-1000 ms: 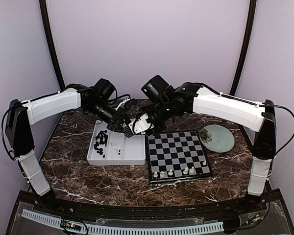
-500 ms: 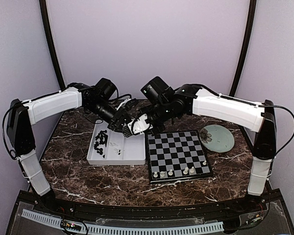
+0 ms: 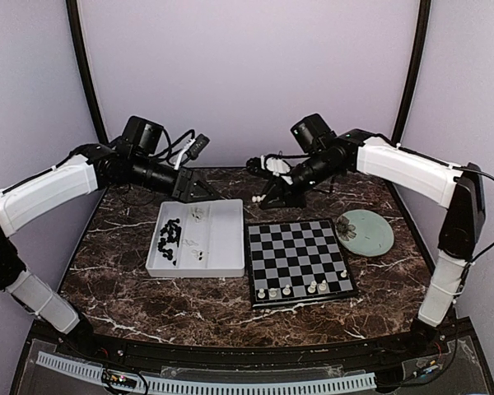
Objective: Set up the chess pieces on the board
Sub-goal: Pass from the left arm to the right, then pass from the right arm to the left
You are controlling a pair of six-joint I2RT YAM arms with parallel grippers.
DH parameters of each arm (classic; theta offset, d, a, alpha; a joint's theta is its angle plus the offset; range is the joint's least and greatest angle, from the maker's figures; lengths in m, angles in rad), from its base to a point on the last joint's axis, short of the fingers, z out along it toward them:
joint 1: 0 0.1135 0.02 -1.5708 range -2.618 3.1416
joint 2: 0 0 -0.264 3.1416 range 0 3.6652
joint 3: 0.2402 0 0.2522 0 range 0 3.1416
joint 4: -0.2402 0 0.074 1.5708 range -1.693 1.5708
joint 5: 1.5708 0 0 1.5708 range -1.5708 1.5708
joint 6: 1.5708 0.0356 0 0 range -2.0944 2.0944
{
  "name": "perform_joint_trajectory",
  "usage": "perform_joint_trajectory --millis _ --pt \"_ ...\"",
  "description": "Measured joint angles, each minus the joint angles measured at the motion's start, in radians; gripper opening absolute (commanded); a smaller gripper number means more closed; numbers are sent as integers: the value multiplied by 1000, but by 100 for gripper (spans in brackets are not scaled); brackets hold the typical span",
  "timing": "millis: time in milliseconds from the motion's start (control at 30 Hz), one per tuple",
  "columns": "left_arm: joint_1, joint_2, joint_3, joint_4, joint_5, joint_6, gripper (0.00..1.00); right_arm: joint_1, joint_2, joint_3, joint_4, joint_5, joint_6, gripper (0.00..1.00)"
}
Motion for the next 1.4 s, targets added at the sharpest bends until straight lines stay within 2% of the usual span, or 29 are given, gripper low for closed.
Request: perform_joint_trajectory --millis 167,267,467,567,833,1133,1400 --pt "-22 -154 -205 322 -180 -58 41 -115 -55 -87 72 -253 243 12" --pt "-58 -203 -282 499 -262 -88 43 -135 -72 -160 145 -364 375 13" --pt "-119 -161 -286 764 -274 -163 46 -143 -87 -258 273 -488 562 13" --pt "-153 -115 -285 844 -258 -192 46 -149 -89 -275 335 -526 631 14" --pt "-206 16 -228 880 -256 -232 46 -158 -102 -298 433 -585 747 15" --pt "-209 84 -175 877 -231 -249 44 -158 -103 -304 469 -600 783 16" --pt "-215 135 -141 848 -191 -261 31 -158 -103 -305 474 -607 789 16"
